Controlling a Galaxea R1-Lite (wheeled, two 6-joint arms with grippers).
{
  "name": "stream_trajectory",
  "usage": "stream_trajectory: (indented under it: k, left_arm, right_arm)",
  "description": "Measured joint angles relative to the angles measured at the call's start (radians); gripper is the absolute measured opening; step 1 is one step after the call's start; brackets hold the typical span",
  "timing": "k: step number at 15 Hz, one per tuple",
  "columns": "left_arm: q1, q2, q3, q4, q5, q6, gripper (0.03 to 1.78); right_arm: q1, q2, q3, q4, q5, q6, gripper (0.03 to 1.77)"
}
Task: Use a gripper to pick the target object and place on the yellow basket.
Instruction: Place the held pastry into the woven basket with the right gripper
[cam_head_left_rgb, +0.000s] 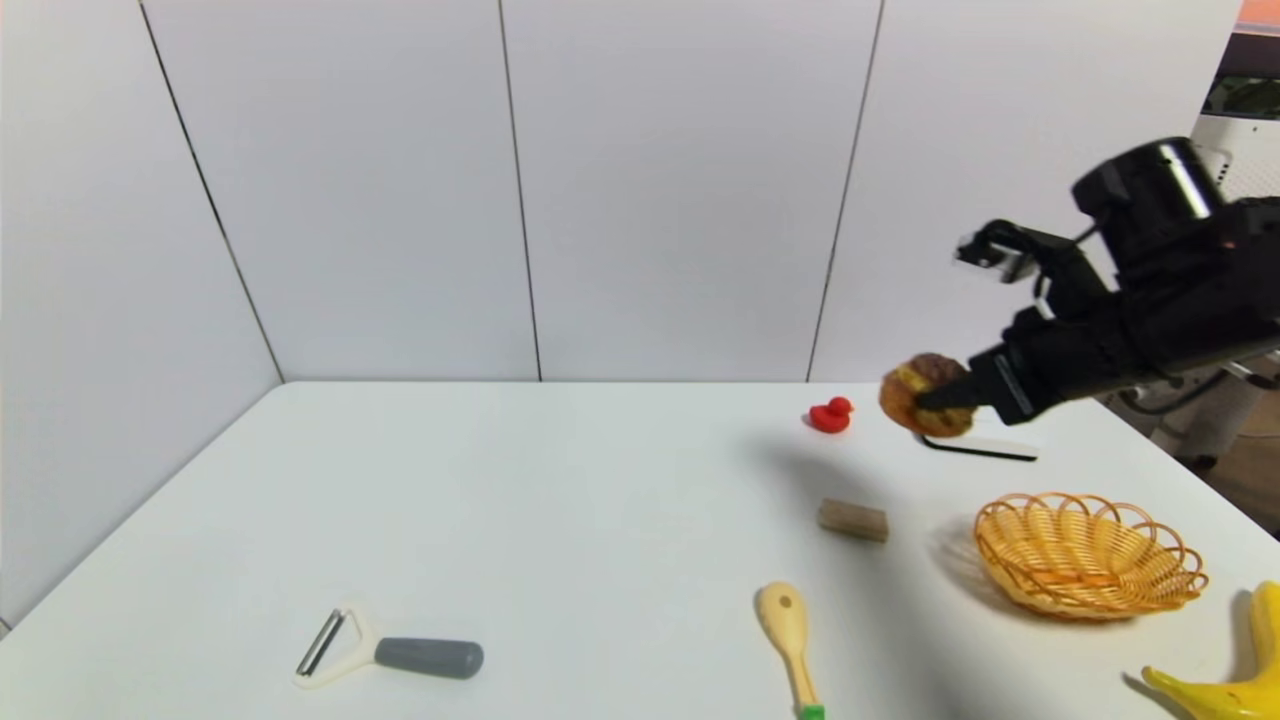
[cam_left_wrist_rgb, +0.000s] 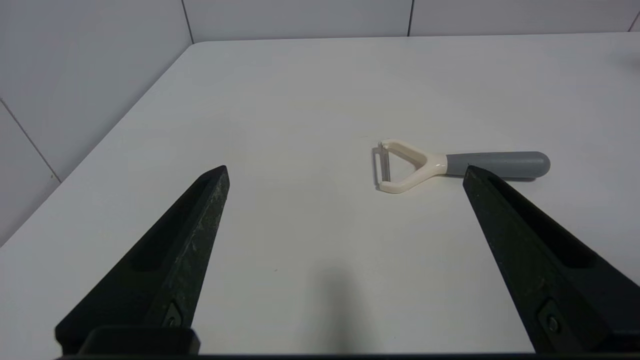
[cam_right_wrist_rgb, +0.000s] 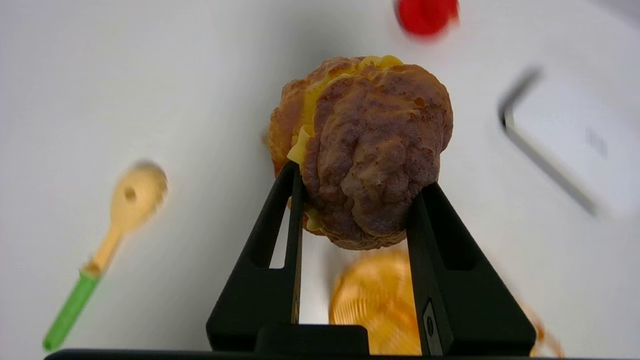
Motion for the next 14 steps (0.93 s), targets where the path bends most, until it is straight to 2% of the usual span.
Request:
stream_trajectory:
  k: [3,6,12,14]
  left_arm:
    - [0.000,0.000,0.000,0.000,0.000,0.000,1.69]
    - [0.000,0.000,0.000,0.000,0.000,0.000,1.69]
    - [0.000,0.000,0.000,0.000,0.000,0.000,1.69]
    - [0.000,0.000,0.000,0.000,0.000,0.000,1.69]
  right_arm:
    - [-0.136,-0.161,0.241,-0.012,0.001,-0.003,0.61]
    - [-0.246,-0.215,0.386,-0.089,0.003,-0.003,0.59]
    - [-0.305,-0.097,0.413,-0.299,0.003,-0.002,0.58]
    - [-0.309,-0.050,0.396,-0.329,0.003,-0.004,0.58]
